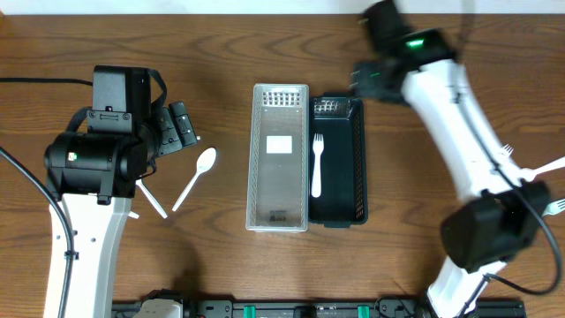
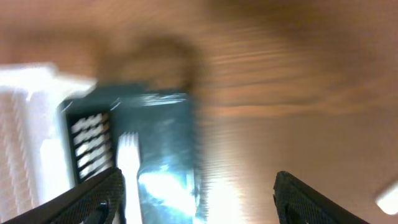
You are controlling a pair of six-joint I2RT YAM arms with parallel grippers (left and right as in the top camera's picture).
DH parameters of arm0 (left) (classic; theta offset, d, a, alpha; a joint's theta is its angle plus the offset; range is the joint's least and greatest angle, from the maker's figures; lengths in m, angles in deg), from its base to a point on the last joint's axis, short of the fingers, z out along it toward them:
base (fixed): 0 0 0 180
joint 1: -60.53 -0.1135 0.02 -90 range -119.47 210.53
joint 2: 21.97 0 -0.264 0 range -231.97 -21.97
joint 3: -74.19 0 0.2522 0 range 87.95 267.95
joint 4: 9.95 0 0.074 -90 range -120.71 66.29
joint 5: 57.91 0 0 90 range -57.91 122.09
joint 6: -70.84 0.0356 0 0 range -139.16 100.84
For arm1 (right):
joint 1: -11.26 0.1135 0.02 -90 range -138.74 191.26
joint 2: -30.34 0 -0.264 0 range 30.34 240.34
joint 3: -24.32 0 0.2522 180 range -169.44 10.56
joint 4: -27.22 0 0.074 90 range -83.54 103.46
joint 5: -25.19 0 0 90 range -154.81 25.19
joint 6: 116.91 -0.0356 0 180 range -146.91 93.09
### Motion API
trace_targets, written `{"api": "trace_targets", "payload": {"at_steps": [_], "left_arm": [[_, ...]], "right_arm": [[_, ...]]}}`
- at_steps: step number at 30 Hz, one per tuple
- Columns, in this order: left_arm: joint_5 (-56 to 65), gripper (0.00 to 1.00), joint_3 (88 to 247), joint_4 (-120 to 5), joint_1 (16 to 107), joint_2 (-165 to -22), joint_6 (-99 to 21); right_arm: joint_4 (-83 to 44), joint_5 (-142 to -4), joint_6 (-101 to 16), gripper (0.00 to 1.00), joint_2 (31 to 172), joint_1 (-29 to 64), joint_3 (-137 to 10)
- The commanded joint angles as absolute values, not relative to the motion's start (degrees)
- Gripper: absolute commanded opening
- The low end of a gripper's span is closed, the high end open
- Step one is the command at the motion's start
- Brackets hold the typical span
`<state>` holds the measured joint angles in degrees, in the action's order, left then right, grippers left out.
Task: Pack container
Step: 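Carry the fork with the right gripper into the dark green basket, then move the right gripper to a second white fork and grasp it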
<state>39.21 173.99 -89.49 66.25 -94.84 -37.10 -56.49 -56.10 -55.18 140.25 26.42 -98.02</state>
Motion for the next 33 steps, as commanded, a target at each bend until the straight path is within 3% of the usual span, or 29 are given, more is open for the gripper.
{"api": "trace_targets", "payload": {"at_steps": [1, 8, 15, 21, 33], "left_arm": [[40.3, 0.98, 175.1, -89.7, 66.0, -95.1, -36.2], [40.3, 0.98, 175.1, -89.7, 66.0, -95.1, -36.2], [40.3, 0.98, 175.1, -89.7, 66.0, -95.1, -36.2], [40.3, 0.98, 175.1, -89.9, 66.0, -95.1, -36.2], [40.3, 0.98, 175.1, -90.9, 66.0, -95.1, -36.2]], "right_arm": [[-57.9, -52.7, -63.9, 0.88, 139.9, 18.1, -97.8], [-52.3, -53.5, -67.5, 0.96, 141.1, 0.1, -91.9], [-43.8, -58.2, -60.5, 0.98, 143.4, -10.4, -83.7], [-37.0, -59.1, -54.0, 0.99, 146.7, -13.7, -77.9], [-34.7, -61.3, -47.4, 0.99, 153.8, -16.9, -77.3]]}}
